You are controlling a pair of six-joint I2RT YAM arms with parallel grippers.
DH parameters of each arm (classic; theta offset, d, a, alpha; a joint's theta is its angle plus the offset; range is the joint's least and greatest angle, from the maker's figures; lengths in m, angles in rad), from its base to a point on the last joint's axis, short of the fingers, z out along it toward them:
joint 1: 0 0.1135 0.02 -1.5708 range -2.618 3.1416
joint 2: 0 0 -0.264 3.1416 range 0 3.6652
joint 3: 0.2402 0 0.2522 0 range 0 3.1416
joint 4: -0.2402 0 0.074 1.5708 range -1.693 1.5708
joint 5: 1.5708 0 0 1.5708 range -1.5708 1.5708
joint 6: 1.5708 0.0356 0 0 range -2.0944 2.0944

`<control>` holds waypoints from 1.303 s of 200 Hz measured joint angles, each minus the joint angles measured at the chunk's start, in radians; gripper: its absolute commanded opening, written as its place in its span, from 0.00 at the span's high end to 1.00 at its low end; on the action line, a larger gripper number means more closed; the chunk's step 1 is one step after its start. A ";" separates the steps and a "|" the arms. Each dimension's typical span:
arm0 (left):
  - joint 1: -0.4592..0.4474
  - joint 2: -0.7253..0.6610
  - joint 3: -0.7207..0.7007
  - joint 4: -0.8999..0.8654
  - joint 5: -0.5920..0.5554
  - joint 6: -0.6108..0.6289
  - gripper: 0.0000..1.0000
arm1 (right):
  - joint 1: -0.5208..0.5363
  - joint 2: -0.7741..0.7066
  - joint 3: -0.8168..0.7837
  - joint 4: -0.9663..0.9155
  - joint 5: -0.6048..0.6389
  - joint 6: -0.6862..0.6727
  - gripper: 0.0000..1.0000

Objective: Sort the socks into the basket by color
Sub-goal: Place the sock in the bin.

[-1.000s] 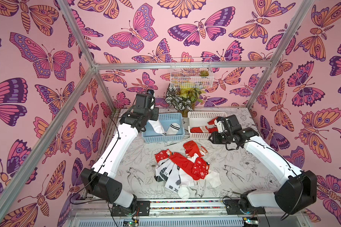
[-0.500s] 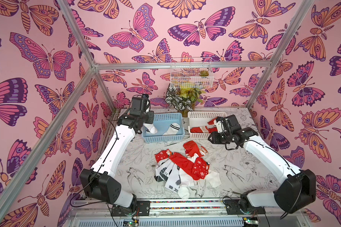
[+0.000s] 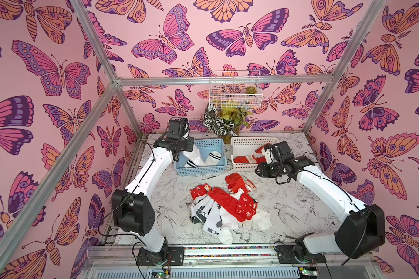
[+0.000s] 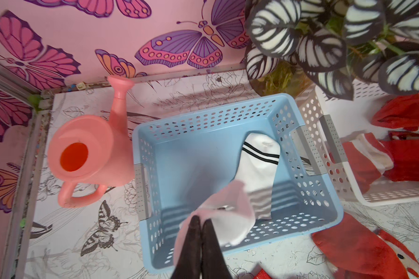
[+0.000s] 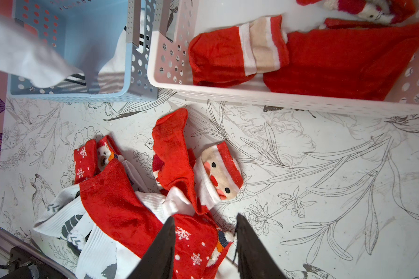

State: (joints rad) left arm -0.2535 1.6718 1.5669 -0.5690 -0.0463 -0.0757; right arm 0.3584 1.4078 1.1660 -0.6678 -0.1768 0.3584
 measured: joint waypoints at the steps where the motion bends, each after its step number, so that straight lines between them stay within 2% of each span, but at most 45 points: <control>1: 0.000 0.003 0.001 0.001 0.002 0.000 0.96 | 0.000 0.000 0.000 0.000 0.000 0.000 0.57; 65: -0.001 0.104 0.058 0.051 0.064 -0.035 0.96 | -0.010 0.024 0.000 0.008 0.000 -0.001 0.57; 122: -0.002 0.130 0.050 0.076 0.077 -0.053 0.95 | -0.016 0.034 0.000 0.014 0.000 -0.008 0.57; 220: -0.002 0.129 -0.124 0.119 0.044 -0.090 0.93 | -0.016 0.037 0.000 0.022 -0.016 -0.012 0.57; 260: -0.002 0.116 -0.157 0.126 0.016 -0.094 0.87 | -0.017 0.037 0.000 0.026 -0.027 -0.012 0.57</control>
State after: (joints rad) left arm -0.2554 1.7882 1.4101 -0.4435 -0.0303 -0.1696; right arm 0.3416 1.4448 1.1660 -0.6415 -0.2039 0.3466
